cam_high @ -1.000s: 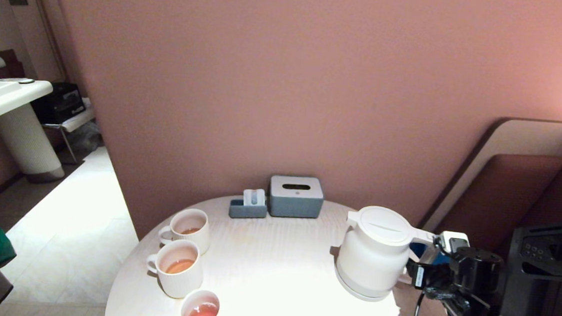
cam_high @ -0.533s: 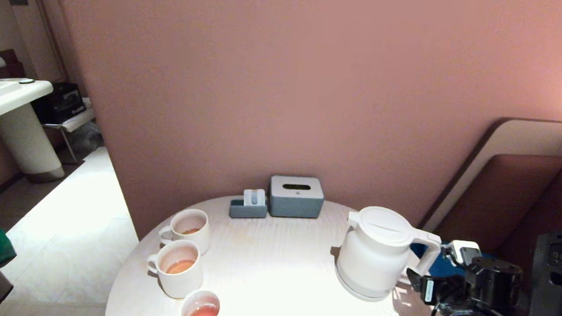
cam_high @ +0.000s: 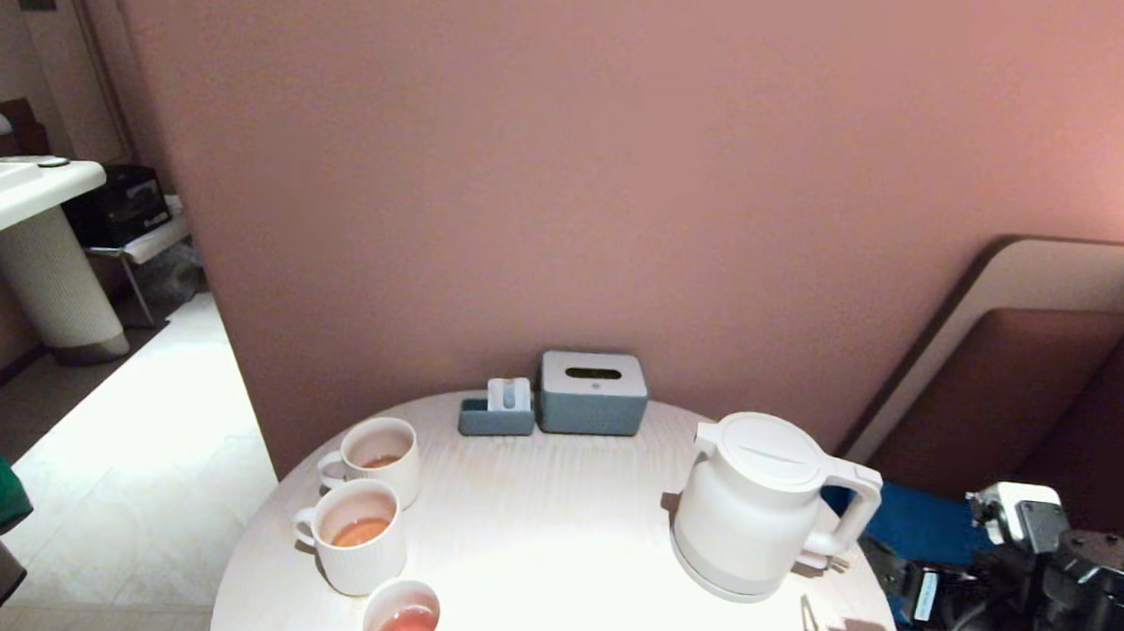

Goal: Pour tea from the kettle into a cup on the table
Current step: Pick up the cup

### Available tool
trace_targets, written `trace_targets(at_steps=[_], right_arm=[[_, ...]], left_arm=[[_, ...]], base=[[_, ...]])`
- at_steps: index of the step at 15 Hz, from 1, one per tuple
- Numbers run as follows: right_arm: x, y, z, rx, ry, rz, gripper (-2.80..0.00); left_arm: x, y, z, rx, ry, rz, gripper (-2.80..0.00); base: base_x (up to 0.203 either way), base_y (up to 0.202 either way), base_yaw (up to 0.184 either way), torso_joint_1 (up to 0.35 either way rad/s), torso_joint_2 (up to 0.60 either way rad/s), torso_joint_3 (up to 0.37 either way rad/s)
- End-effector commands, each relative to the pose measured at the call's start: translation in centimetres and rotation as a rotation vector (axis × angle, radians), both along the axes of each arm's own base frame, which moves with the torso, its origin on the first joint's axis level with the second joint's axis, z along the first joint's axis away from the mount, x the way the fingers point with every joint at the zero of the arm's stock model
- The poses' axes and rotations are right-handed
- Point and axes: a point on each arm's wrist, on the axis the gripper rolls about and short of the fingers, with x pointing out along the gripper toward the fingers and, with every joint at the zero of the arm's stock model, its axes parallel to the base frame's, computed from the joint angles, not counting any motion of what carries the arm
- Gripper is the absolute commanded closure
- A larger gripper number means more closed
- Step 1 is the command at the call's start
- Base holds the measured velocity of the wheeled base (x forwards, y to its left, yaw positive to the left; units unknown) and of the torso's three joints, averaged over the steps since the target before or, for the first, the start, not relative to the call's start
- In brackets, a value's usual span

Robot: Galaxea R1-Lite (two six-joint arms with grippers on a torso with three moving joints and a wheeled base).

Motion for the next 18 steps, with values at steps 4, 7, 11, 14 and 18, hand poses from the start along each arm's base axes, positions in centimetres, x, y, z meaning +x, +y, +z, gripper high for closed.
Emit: trace_targets(at_steps=[4, 7, 11, 14, 18], right_arm=[[-5.2, -0.5, 6.6, -0.003, -0.235, 0.005, -2.80], [-9.1, -0.9, 9.7, -0.034, -0.323, -0.001, -2.80], [-17.5, -1.9, 11.1, -0.162, -0.310, -0.032, -2.80], [-21.5, -2.2, 10.5, -0.239, -0.271, -0.160, -2.80], [-22.2, -1.6, 10.1, -0.073, -0.323, -0.022, -2.80]], left_arm=[[0.0, 0.0, 0.0, 0.000, 0.001, 0.001, 0.00], [0.0, 0.0, 0.0, 0.000, 0.001, 0.001, 0.00], [0.0, 0.0, 0.0, 0.000, 0.001, 0.001, 0.00], [0.0, 0.0, 0.0, 0.000, 0.001, 0.001, 0.00], [0.0, 0.0, 0.0, 0.000, 0.001, 0.001, 0.00]], base=[[0.000, 0.000, 0.000, 0.000, 0.00, 0.000], [0.000, 0.000, 0.000, 0.000, 0.00, 0.000], [0.000, 0.000, 0.000, 0.000, 0.00, 0.000], [0.000, 0.000, 0.000, 0.000, 0.00, 0.000], [0.000, 0.000, 0.000, 0.000, 0.00, 0.000]])
